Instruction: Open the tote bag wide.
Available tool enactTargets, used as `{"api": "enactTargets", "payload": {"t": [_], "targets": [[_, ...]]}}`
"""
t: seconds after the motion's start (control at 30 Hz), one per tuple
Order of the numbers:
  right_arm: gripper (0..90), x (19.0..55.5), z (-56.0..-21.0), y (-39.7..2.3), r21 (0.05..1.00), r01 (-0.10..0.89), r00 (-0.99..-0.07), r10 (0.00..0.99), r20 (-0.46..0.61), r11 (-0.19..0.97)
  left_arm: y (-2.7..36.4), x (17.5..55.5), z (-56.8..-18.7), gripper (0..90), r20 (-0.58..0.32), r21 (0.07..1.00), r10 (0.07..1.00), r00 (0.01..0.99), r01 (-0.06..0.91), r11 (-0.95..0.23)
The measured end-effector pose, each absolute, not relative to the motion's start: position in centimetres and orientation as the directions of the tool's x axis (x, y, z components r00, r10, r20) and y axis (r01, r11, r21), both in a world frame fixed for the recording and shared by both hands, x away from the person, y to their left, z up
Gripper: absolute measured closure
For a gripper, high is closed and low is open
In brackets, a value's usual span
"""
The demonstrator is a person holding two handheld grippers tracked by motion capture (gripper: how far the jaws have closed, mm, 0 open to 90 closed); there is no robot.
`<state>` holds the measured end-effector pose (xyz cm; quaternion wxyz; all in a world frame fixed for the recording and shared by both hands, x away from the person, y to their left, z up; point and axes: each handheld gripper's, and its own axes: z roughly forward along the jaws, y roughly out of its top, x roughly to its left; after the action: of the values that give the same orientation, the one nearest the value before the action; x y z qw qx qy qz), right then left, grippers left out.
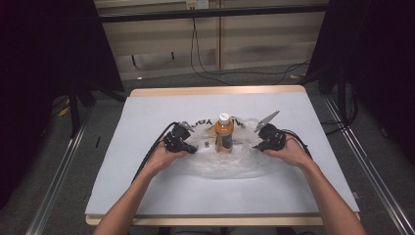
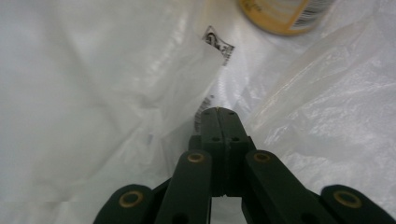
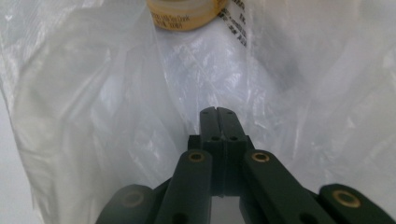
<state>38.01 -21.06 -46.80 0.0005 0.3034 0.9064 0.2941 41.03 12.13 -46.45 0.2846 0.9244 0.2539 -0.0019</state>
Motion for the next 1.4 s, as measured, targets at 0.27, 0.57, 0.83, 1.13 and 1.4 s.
{"api": "enactTargets", "payload": {"t": [0.27,0.57,0.83,1.13,1.4], "targets": [[90.0,38.5,-47.0,-19.1,0.567,0.538,-0.814,0.559,0.158,0.624,11.4,40.8,-46.4,90.0,-0.142,0.527,0.414,0.899,0.423,-0.737],[90.0,38.0,-45.9,-20.0,0.680,0.538,-0.774,0.611,0.165,0.498,12.2,39.7,-44.9,90.0,-0.171,0.673,0.427,0.888,0.422,-0.608],[90.0,36.4,-44.2,-22.5,0.776,0.514,-0.719,0.677,0.157,0.366,13.6,38.3,-43.7,90.0,-0.183,0.759,0.438,0.880,0.409,-0.506],[77.7,34.3,-43.4,-24.5,0.849,0.473,-0.694,0.693,0.195,0.235,15.6,36.8,-43.2,80.7,-0.163,0.825,0.464,0.871,0.378,-0.420],[51.6,32.6,-42.8,-24.5,0.870,0.442,-0.691,0.702,0.174,0.219,16.2,35.2,-42.1,65.8,-0.118,0.864,0.454,0.883,0.317,-0.392]]}}
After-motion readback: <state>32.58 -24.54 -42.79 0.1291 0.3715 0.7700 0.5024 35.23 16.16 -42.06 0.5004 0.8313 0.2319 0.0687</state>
